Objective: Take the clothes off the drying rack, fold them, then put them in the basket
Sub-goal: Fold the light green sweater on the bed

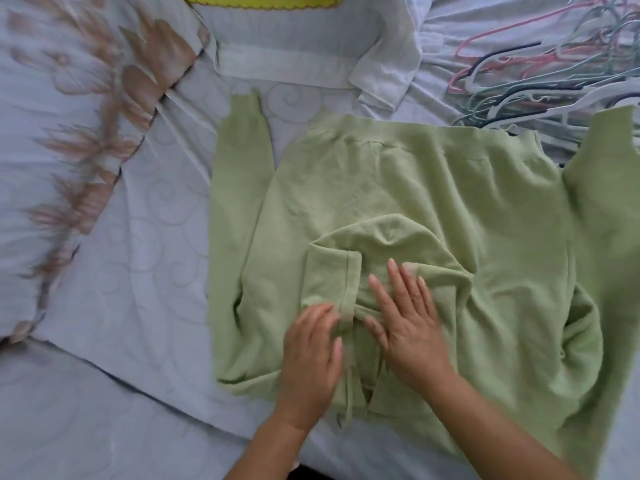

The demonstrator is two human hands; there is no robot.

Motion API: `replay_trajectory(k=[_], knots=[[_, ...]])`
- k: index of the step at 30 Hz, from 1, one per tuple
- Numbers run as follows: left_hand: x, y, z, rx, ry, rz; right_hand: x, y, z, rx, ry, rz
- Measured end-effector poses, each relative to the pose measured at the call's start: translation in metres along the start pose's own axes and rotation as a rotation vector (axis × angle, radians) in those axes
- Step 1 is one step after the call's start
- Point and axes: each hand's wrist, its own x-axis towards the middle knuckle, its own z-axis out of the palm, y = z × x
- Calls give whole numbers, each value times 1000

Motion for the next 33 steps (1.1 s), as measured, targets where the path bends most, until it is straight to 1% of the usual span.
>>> replay_trajectory(k=[3, 5, 7, 9, 10, 12, 14, 16, 17, 20, 21, 23, 26, 27, 29, 30, 31, 32, 33], knots=[[24, -62, -40, -100, 244, -392, 10, -10, 25, -130, -154, 72], [48, -107, -65, -112, 348, -652, 12, -10, 35, -197, -211, 106], [78, -141, -85, -128, 353, -841, 12, -11, 36, -218, -208, 119], [107, -161, -94, -200, 274, -923, 10, -11, 32, -201, -177, 103], [122, -169, -96, -241, 216, -925, 11, -13, 27, -162, -148, 115], [155, -184, -98, -319, 127, -899, 16, -25, 16, -55, -22, 119], [189, -197, -94, -484, 113, -927, 27, -49, 14, 15, 72, 52], [218, -200, -92, -629, 113, -944, 40, -69, 26, -26, 63, -24], [230, -198, -92, -660, 99, -941, 45, -74, 37, -72, 32, -22], [249, -189, -94, -769, -40, -968, 51, -70, 64, -195, -116, 78], [252, -190, -99, -798, -63, -973, 52, -68, 69, -218, -112, 88], [242, -197, -122, -924, -25, -964, 50, -66, 73, -241, -107, 62], [213, -205, -173, -1282, 150, -963, 51, -69, 69, -246, -108, 53], [202, -202, -189, -1352, 167, -959, 52, -68, 69, -244, -127, 48], [190, -186, -208, -1414, 133, -892, 51, -67, 66, -226, -161, 52], [189, -171, -214, -1419, 95, -846, 50, -70, 60, -148, -153, 56], [190, -151, -216, -1411, 52, -784, 53, -73, 50, 28, -101, 77], [192, -128, -214, -1385, 1, -699, 61, -77, 33, 312, -22, 167], [194, -103, -208, -1343, -47, -599, 70, -81, 12, 671, 48, 356]])
